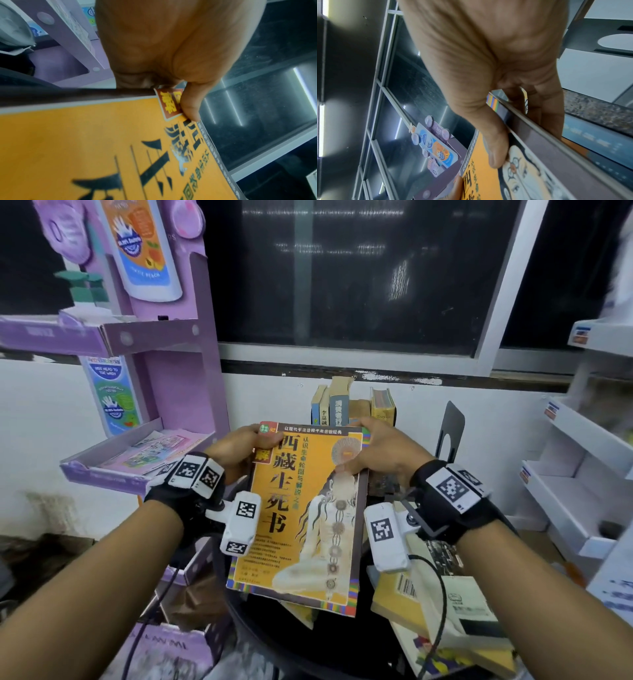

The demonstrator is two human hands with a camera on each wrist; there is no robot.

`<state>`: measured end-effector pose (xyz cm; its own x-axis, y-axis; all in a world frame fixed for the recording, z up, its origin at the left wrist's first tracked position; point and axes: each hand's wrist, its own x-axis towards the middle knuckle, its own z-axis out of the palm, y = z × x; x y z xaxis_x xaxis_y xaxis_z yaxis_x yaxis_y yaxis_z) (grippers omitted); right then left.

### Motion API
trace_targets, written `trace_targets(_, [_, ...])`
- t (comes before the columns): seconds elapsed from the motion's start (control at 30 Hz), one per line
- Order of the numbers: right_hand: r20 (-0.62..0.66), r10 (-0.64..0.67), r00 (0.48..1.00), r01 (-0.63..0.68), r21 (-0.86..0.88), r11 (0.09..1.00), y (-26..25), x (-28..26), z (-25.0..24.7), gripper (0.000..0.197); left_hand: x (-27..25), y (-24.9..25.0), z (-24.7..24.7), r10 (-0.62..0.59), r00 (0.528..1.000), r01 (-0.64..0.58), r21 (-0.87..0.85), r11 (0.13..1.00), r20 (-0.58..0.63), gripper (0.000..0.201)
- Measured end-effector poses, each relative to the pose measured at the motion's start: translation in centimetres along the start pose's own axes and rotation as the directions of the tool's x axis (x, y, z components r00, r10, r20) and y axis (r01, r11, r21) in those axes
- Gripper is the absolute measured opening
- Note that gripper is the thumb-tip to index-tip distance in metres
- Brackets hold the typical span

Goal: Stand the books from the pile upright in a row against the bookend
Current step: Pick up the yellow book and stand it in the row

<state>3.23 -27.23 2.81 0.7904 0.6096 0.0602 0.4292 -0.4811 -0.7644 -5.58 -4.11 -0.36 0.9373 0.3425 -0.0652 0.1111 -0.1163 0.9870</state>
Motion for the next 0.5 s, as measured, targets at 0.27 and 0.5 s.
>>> trace_targets(0.27, [-0.173,-0.163,0.971,0.159,-0.035,0.987,-2.6,-0.2,-2.1,0.071,-1.4,3.2,0.8,0.253,0.961,-0.272,-0.218,0.937,-0.112,0.021])
trace_targets(0.5, [-0.382,-0.257,0.888,0.203,-0.177,0.963,-2.5,1.0,-3.0,0.075,-1.9,3.7,3.5,0.361,0.886,-0.443,-0.294,0.847,-0.292,0.012])
